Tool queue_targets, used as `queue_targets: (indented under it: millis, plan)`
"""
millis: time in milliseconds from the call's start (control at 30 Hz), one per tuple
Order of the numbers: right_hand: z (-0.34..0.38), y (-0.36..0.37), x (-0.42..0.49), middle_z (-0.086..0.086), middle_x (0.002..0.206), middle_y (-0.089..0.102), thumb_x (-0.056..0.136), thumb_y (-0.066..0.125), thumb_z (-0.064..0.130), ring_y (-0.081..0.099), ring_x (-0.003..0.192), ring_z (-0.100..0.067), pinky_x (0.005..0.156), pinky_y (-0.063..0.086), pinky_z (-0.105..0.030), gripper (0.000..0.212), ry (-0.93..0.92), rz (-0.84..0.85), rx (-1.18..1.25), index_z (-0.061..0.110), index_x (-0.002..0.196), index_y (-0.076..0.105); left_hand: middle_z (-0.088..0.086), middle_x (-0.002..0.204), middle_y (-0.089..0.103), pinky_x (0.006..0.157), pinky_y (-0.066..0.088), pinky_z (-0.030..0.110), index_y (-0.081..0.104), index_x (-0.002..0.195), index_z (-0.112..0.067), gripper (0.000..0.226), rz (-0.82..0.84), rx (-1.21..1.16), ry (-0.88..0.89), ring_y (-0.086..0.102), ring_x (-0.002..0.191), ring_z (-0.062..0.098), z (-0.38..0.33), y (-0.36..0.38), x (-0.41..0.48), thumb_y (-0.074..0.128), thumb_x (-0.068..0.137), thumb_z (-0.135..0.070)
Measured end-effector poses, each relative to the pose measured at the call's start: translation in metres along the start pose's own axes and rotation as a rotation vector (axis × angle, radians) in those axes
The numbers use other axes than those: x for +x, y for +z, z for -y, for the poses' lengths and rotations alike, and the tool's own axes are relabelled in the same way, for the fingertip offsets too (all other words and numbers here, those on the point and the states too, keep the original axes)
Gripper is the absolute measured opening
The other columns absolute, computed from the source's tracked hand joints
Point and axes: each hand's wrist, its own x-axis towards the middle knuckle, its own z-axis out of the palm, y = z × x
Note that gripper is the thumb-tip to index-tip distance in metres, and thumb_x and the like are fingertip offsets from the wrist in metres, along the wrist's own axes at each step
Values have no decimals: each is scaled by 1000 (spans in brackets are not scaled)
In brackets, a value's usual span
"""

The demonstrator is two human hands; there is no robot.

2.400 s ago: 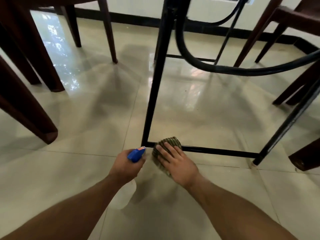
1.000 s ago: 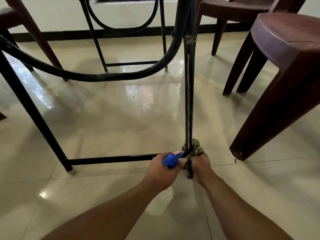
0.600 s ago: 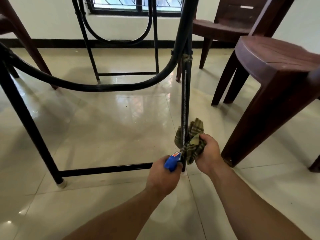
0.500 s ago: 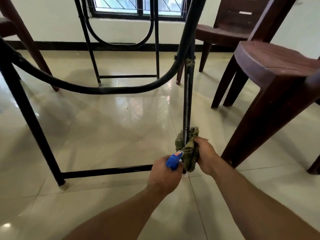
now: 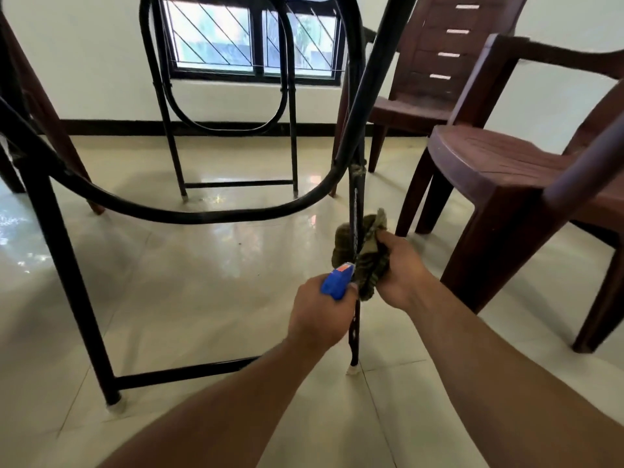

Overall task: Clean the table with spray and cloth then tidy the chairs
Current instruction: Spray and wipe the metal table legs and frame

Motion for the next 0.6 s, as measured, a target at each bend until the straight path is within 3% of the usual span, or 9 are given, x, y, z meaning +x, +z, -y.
queue_targets:
  millis: [67, 133, 200, 267, 433, 533, 600]
  plan:
    - [0, 4, 1, -12, 107, 74, 103, 46, 31, 70, 100, -27, 100, 54, -47, 34, -11, -52, -133, 6, 107, 70, 8, 63, 61, 63, 59, 55, 64, 81, -15, 17, 0, -16, 23, 61, 58, 32, -12, -4, 2, 67, 91, -29]
    - [10, 11, -2, -13, 103, 74, 103, 48, 28, 69, 94, -27, 96, 54, -42, 29, -10, -78, -238, 9, 100, 69, 7, 64, 61, 64, 59, 55, 64, 83, -15, 16, 13, -46, 31, 59, 57, 26, -23, -7, 5, 66, 93, -27]
    - [28, 19, -5, -11, 104, 76, 103, 48, 28, 68, 89, -23, 93, 56, -38, 29, -59, -32, -120, 9, 107, 69, 5, 62, 58, 64, 59, 56, 64, 81, -18, 17, -1, -75, 23, 55, 57, 23, -31, -10, 10, 66, 92, -30]
    - [45, 25, -7, -11, 106, 76, 102, 46, 28, 71, 96, -24, 91, 56, -39, 32, -152, 75, -31, 9, 113, 70, -3, 57, 56, 64, 60, 54, 63, 77, -25, 18, -21, -115, 15, 54, 56, 21, -39, -14, 16, 68, 91, -34]
    - [53, 32, -6, -13, 106, 73, 101, 47, 24, 69, 95, -25, 77, 55, -35, 29, -167, 0, -372, 8, 111, 69, -3, 57, 57, 63, 57, 48, 63, 76, -23, 16, -45, -158, 54, 51, 55, 17, -60, -23, 20, 67, 91, -24]
    - [73, 38, -12, -9, 110, 75, 104, 44, 26, 73, 98, -22, 74, 58, -33, 31, -292, 83, -204, 12, 118, 67, 7, 63, 62, 65, 59, 46, 66, 78, -26, 12, -87, -220, 75, 57, 59, 21, -70, -28, 23, 70, 89, -28]
    - [75, 44, -16, -10, 111, 74, 104, 45, 27, 73, 96, -22, 74, 58, -32, 29, -322, 75, -215, 13, 119, 66, 5, 55, 55, 62, 57, 44, 65, 72, -24, 19, -76, -239, 70, 52, 56, 21, -75, -29, 23, 69, 90, -24]
